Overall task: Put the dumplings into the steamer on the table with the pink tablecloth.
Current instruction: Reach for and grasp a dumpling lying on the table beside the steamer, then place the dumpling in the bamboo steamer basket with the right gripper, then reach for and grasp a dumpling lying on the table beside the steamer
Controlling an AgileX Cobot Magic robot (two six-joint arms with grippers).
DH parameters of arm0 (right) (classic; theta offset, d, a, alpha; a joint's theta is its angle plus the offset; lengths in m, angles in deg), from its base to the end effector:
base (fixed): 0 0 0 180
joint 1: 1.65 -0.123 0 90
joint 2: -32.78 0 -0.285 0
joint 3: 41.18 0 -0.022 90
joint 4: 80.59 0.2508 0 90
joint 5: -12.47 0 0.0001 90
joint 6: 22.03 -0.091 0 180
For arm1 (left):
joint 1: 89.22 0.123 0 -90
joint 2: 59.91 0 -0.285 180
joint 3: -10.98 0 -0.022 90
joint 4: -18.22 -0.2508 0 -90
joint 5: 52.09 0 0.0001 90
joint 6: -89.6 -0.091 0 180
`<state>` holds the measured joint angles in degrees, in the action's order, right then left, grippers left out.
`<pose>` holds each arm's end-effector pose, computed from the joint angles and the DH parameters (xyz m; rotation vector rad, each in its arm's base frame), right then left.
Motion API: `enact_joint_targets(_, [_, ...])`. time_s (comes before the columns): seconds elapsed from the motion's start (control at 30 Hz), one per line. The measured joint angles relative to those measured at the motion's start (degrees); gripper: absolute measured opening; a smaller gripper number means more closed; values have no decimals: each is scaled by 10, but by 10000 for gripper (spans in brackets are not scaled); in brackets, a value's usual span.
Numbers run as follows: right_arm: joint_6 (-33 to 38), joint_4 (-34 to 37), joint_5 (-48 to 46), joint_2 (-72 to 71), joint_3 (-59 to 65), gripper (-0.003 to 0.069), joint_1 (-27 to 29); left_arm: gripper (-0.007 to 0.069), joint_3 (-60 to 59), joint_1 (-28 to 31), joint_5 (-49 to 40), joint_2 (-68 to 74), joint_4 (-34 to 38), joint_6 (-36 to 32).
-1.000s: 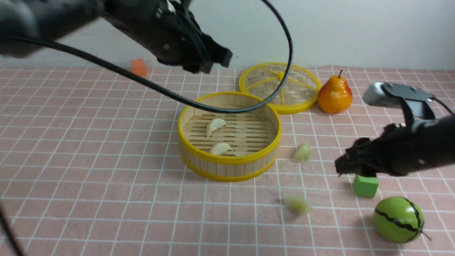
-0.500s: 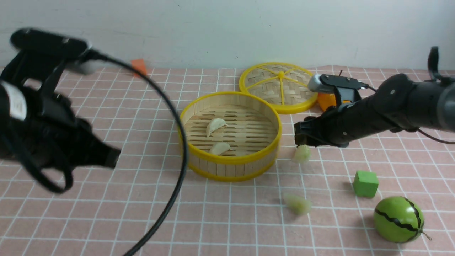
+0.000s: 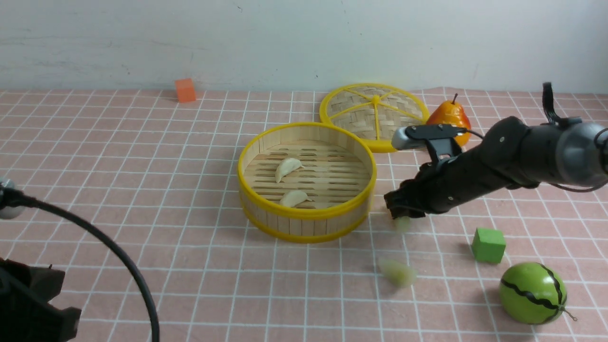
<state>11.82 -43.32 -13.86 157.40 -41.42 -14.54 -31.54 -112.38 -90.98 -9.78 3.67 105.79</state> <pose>0.4141 0.1199 0.1615 -0.3825 2.5211 0.4370 0.1316 -0.0407 0.2935 0.2809 2.2530 -0.0769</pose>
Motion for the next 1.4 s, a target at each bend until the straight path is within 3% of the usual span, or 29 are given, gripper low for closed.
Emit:
enact_joint_targets(0.27, [26, -78, -100, -44, -76, 192, 0, -14, -45, 0, 84, -12, -7, 7])
enact_joint_targets(0.4, [17, -75, -124, -44, -130, 192, -4, -14, -45, 0, 100, -12, -12, 7])
enact_joint_targets(0.67, [23, -6, 8, 7, -206, 192, -63, -14, -45, 0, 132, -12, -13, 25])
enact_joint_targets(0.9, [23, 1, 87, 131, -234, 195, -86, -14, -45, 0, 118, -12, -13, 31])
enact_joint_targets(0.97, [23, 5, 90, 139, -241, 236, -86, -14, -45, 0, 110, -12, -13, 31])
enact_joint_targets(1.1, [24, -24, 64, 126, -244, 437, -84, -14, -45, 0, 102, -12, -12, 31])
enact_joint_targets(1.2, [21, -72, -26, 77, -244, 552, -82, -14, -45, 0, 101, -12, -12, 31])
enact_joint_targets(1.3, [-15, -115, -136, 14, -245, 595, -80, -14, -45, 0, 104, -12, -12, 32])
enact_joint_targets(1.4, [-132, -166, -284, -39, -242, 583, -78, -14, -45, 0, 123, -12, -12, 32])
